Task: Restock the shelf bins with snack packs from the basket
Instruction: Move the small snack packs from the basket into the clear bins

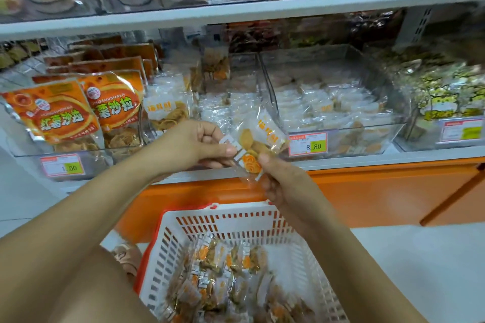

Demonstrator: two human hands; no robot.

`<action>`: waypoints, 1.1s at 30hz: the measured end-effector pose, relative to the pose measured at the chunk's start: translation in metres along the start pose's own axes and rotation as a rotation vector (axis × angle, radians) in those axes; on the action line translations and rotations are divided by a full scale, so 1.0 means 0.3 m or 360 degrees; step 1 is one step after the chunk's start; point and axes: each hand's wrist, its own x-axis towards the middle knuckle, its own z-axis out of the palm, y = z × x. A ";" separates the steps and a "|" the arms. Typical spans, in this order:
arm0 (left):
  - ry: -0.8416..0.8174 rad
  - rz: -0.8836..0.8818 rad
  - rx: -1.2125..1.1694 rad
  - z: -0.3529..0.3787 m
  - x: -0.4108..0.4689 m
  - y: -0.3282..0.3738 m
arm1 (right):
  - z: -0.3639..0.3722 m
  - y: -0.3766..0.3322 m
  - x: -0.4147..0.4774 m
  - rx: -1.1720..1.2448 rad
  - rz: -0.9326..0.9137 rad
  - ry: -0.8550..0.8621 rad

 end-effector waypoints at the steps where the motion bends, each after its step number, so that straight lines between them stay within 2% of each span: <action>1: 0.0043 0.0043 0.0058 -0.005 0.000 0.005 | 0.021 -0.025 0.006 -0.0108 -0.0038 0.0059; 7: 0.0662 0.0285 0.0559 -0.082 0.017 0.018 | 0.106 -0.188 0.107 -0.0487 -0.0274 0.0279; 13: 0.0968 0.0237 0.1001 -0.210 0.060 -0.029 | 0.149 -0.283 0.379 -0.0938 -0.0395 0.0529; 16: 0.1011 0.0157 0.1082 -0.225 0.091 -0.037 | 0.184 -0.303 0.523 -0.1317 -0.0329 0.0645; 20: 0.1034 0.0094 0.1013 -0.232 0.128 -0.037 | 0.215 -0.352 0.668 -0.1545 -0.0215 0.0771; 23: 0.1028 0.0070 0.0961 -0.235 0.146 -0.040 | 0.221 -0.370 0.751 -0.1696 -0.0025 0.0720; 26: 0.1004 0.0057 0.0929 -0.222 0.162 -0.033 | 0.222 -0.364 0.829 -0.1894 0.0046 0.0594; 31: 0.0962 0.0043 0.0990 -0.181 0.192 -0.015 | 0.226 -0.332 0.917 -0.2206 -0.0023 0.0723; 33: 0.0963 0.0041 0.1069 -0.170 0.196 -0.011 | 0.228 -0.325 0.943 -0.2223 -0.0065 0.0707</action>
